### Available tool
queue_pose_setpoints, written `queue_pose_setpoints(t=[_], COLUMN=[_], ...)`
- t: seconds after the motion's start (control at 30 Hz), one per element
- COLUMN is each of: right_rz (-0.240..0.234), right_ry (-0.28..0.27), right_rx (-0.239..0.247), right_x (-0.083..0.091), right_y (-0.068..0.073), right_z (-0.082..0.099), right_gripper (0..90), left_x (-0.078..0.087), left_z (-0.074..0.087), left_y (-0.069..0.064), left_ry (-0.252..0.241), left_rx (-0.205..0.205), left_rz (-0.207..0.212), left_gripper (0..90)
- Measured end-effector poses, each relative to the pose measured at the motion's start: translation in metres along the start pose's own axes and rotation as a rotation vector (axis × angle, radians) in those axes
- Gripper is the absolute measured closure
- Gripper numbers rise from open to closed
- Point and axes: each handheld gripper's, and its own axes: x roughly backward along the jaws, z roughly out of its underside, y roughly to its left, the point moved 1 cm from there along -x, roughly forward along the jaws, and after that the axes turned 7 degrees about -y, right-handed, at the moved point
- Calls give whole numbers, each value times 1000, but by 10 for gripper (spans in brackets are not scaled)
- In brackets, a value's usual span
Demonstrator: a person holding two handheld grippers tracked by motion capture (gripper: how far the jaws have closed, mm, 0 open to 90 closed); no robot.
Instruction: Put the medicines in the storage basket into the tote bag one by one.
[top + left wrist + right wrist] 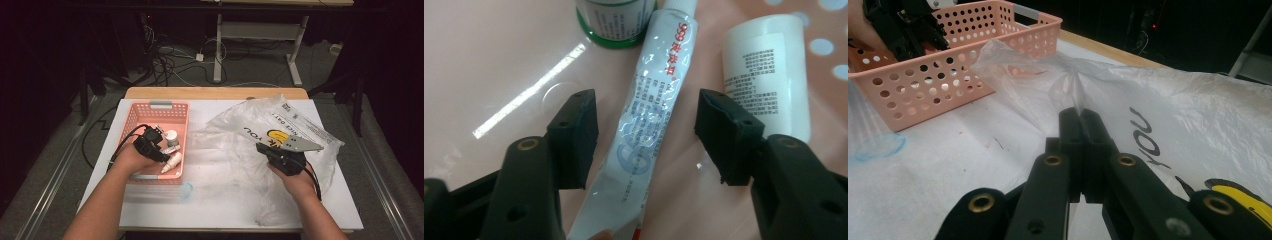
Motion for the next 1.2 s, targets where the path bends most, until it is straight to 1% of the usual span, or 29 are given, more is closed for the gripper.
queue_pose_setpoints(t=[0.07, 0.13, 0.17, 0.23, 0.27, 0.3, 0.33, 0.37, 0.4, 0.47, 0.6, 0.73, 0.8, 0.93, 1.0, 1.07, 1.2], right_rz=[-1, 0, 0, 1, 2, 2, 3, 3, 4, 5, 7, 9, 10, 12, 11, 14, 14], right_ry=[1, 2, 1, -2, -3, -3, -5, -5, -7, -7, -8, -15, -17, -18, -19, -19, -23], right_rx=[0, 0, -2, -1, -4, -4, -6, -6, -6, -9, -15, -12, -15, -17, -14, -17, -14], right_x=[0, 0, 0, 0, 1, 1, 1, 1, 1, 1, 2, 3, 3, 4, 4, 4, 5], right_y=[0, 0, 0, -1, -1, -1, -1, -1, -1, -1, -2, -2, -3, -3, -3, -3, -4], right_z=[0, 0, 0, 0, 0, 0, 0, 0, -1, -1, -1, -1, -2, -2, -2, -2, -3], right_gripper=[900, 900, 900, 900, 900, 900, 900, 900, 900, 900, 900, 900, 900, 900, 900, 900, 900], left_x=[0, 0, -1, -1, -1, -1, -1, 0, -1, -1, 0, 1, 3, 7, 10, 14, 21], left_z=[-1, -1, -1, -1, -2, -2, -2, -1, -1, -2, -2, -2, -2, -3, -3, -3, -2], left_y=[0, 0, 0, -1, -2, -2, -3, -3, -4, -5, -6, -9, -10, -10, -11, -11, -12], left_ry=[-5, -8, -11, -17, -18, -18, -19, -16, -17, -16, -17, 1, 0, -23, -37, -53, -84], left_rx=[1, -9, -8, -20, -30, -30, -41, -55, -68, -80, -91, -105, -116, -108, -113, -107, -107], left_rz=[3, 1, 7, 11, 14, 14, 19, 25, 28, 28, 27, 24, 18, 19, 19, 21, 11], left_gripper=[455, 470, 495, 536, 587, 612, 612, 664, 675, 680, 686, 687, 687, 687, 687, 687, 687])
